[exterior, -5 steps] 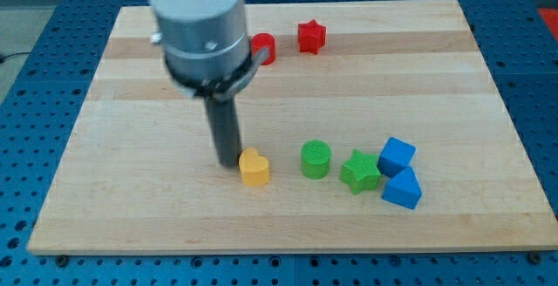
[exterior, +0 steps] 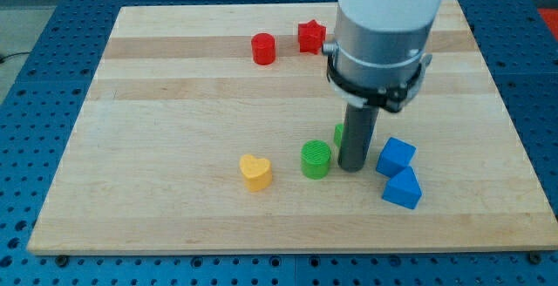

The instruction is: Place the green star to the bottom of the red star

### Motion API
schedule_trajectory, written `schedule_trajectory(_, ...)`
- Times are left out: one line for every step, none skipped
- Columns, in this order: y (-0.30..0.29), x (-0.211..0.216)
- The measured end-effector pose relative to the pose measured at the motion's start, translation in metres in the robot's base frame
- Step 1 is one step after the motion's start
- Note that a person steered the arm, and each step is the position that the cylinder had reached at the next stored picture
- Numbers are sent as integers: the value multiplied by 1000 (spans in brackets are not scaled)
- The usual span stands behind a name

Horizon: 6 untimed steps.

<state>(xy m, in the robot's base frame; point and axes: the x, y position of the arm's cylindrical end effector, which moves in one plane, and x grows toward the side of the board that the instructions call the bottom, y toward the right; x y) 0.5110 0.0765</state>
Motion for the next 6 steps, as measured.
schedule_trajectory(13, -8)
schedule_trajectory(11, -57)
schedule_trajectory(5, -118)
schedule_trajectory(5, -168)
schedule_trajectory(-5, -186)
schedule_trajectory(-2, -149)
